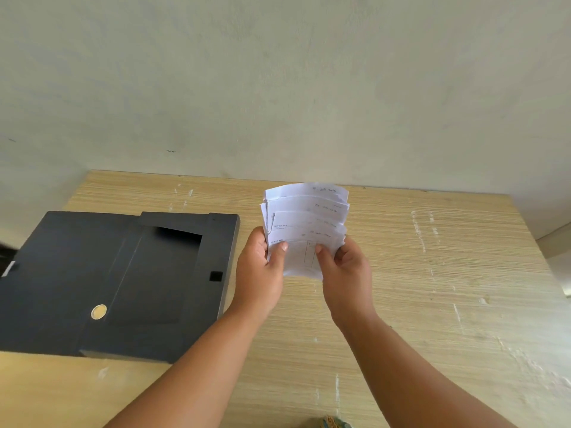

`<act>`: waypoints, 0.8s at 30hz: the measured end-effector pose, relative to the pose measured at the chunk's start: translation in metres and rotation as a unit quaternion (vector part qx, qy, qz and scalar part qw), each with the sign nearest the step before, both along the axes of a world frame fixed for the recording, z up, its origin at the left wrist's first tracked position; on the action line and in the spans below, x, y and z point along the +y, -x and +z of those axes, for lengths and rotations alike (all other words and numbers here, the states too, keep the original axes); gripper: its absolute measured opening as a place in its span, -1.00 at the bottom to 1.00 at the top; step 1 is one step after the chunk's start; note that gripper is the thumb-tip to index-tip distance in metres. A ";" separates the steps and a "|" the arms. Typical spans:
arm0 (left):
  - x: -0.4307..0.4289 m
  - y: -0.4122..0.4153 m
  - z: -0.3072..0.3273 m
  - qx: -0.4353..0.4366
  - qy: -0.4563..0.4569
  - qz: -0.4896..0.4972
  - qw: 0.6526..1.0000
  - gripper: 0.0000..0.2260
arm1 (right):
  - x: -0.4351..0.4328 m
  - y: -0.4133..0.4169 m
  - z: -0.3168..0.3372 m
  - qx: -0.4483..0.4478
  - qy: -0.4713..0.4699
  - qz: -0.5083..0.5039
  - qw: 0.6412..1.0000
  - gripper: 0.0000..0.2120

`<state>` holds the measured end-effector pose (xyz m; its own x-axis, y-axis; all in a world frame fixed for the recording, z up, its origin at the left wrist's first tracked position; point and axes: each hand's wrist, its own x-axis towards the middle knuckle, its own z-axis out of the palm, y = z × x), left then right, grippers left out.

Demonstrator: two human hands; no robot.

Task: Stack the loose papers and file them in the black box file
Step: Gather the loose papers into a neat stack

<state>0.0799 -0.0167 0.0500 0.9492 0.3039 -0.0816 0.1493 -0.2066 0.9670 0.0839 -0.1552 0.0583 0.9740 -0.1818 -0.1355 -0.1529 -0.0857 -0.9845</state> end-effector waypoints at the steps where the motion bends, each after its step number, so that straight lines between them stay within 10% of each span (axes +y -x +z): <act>1: -0.001 0.000 0.000 0.000 -0.002 0.005 1.000 -0.89 | 0.000 0.000 -0.001 -0.001 -0.003 -0.002 1.000 -0.82; 24: 0.005 0.005 -0.040 0.108 -0.020 -0.056 0.992 -0.79 | 0.001 0.010 -0.041 0.066 0.054 0.004 0.996 -0.88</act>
<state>0.0753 -0.0113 0.0099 0.9387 0.2057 -0.2767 0.3264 -0.2718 0.9053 0.0741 -0.1546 0.0172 0.9504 -0.1940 -0.2430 -0.2798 -0.1925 -0.9406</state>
